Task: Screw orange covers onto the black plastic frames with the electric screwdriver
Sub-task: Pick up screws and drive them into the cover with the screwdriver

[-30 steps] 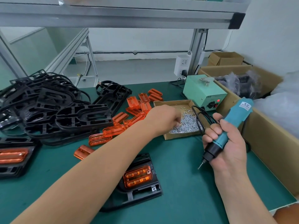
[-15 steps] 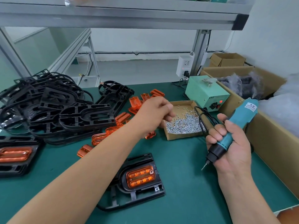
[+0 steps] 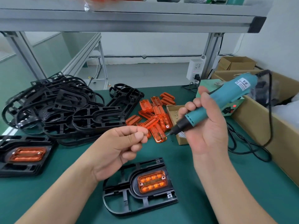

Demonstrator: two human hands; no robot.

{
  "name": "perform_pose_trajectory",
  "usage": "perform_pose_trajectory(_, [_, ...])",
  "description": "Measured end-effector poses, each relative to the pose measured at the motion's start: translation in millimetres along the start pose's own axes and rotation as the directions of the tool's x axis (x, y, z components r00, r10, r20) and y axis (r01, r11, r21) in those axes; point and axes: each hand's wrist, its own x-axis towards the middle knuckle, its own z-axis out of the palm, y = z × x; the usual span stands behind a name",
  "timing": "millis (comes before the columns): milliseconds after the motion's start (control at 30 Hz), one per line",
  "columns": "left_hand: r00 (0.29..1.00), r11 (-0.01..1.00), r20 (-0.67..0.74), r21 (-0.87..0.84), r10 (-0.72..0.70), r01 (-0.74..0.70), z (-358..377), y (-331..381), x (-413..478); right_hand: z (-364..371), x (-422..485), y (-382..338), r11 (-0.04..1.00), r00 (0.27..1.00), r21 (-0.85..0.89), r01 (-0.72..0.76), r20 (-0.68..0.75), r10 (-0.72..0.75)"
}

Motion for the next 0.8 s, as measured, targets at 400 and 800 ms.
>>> perform_pose_trajectory(400, [0.997,0.951,-0.051,0.308,0.057,-0.039,2,-15,-7,9,-9,33,0.988,1.0,0.154,-0.022,0.016,0.02])
perform_pose_trajectory(800, [0.997,0.949,-0.035,0.312,0.064,-0.05,6,-16,-9,2,-9,34,0.996,0.999,0.087,-0.026,0.041,0.022])
